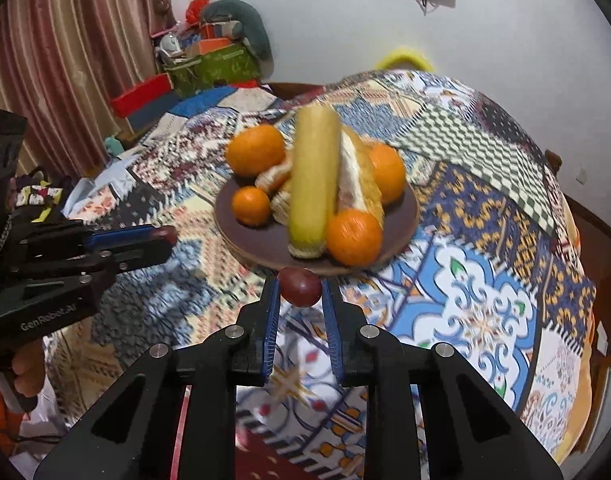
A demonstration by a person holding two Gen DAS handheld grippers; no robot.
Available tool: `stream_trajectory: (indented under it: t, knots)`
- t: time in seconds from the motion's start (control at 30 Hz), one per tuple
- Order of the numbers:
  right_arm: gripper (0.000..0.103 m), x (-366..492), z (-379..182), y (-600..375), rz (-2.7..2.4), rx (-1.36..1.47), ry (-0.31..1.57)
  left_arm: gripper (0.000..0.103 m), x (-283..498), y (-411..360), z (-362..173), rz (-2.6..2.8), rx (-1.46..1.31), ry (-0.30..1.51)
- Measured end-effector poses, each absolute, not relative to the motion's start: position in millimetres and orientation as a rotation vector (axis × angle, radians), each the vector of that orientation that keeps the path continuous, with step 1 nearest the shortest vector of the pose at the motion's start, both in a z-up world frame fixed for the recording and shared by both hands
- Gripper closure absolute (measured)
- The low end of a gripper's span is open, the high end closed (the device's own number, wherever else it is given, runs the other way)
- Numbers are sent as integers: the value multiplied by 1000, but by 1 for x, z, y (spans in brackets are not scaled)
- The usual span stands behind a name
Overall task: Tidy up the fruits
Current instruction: 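Close the left gripper on one date while the right gripper grasps another, then drop both dates onto the plate by opening both grippers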
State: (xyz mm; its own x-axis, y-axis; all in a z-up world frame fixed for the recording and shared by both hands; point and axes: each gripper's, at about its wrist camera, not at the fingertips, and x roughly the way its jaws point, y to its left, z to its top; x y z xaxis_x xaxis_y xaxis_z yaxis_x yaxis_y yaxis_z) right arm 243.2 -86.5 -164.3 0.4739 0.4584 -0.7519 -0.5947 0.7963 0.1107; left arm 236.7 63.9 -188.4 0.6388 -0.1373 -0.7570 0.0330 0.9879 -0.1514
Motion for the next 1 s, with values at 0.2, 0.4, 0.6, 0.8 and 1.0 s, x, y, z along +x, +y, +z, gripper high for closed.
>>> stream_trajectory:
  t: [0.2, 0.4, 0.6, 0.8, 1.0]
  knots:
    - [83, 251, -163, -67, 675, -189, 848, 85, 248, 66, -180, -105, -123, 848]
    - [83, 257, -171, -51, 698, -209, 859, 85, 266, 72, -183, -94, -117, 853]
    - [83, 266, -171, -41, 708, -214, 854, 85, 281, 80, -188, -92, -129, 868]
    - [83, 272, -170, -35, 705, -231, 843, 85, 293, 82, -193, -90, -128, 878]
    - [83, 273, -175, -32, 708, -248, 846, 85, 305, 82, -201, -114, -146, 914]
